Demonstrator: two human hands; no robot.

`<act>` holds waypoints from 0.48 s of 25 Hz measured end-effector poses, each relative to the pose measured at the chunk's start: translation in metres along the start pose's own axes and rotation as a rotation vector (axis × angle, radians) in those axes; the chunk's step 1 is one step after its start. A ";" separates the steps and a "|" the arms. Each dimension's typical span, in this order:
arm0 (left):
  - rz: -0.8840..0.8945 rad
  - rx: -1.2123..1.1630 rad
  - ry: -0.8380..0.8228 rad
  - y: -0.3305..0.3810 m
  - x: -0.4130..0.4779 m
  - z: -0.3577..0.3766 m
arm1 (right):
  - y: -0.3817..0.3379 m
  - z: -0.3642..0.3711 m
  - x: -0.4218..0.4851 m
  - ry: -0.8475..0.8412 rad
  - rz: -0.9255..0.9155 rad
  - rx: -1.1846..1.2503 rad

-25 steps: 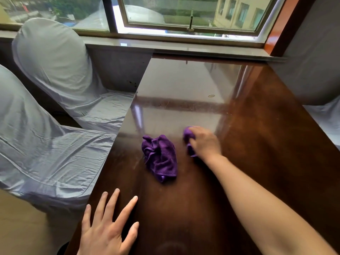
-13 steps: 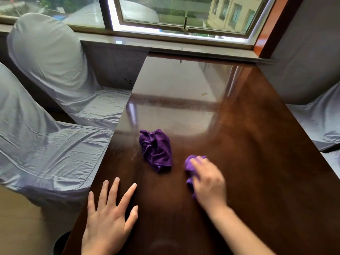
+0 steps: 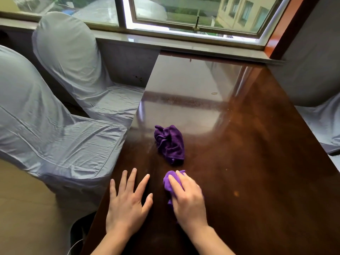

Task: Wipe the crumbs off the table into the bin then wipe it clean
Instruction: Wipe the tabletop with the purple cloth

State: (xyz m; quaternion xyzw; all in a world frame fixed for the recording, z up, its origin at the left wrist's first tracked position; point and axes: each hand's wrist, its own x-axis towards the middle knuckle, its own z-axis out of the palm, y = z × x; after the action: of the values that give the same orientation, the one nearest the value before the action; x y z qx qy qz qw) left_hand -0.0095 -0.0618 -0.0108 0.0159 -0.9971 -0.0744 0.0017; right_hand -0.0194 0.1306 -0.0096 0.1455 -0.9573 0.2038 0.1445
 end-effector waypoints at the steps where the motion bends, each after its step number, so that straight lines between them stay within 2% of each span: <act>1: 0.001 -0.017 0.005 -0.001 -0.001 0.000 | 0.006 -0.001 0.013 0.010 -0.022 0.032; 2: 0.001 -0.031 0.011 -0.002 -0.001 0.000 | 0.018 -0.005 0.031 0.048 0.033 0.061; 5: 0.000 -0.034 0.013 -0.003 0.001 -0.001 | 0.058 -0.026 0.086 0.175 0.368 0.114; 9: -0.008 -0.030 0.022 -0.002 0.002 0.000 | 0.067 -0.012 0.139 0.036 0.337 0.041; 12: -0.016 -0.046 0.025 -0.003 0.003 0.001 | 0.071 0.005 0.151 -0.103 0.397 -0.110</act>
State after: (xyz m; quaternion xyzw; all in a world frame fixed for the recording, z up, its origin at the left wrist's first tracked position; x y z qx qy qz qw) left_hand -0.0126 -0.0645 -0.0122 0.0247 -0.9949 -0.0972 0.0140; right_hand -0.1827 0.1576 0.0114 -0.0439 -0.9830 0.1679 0.0600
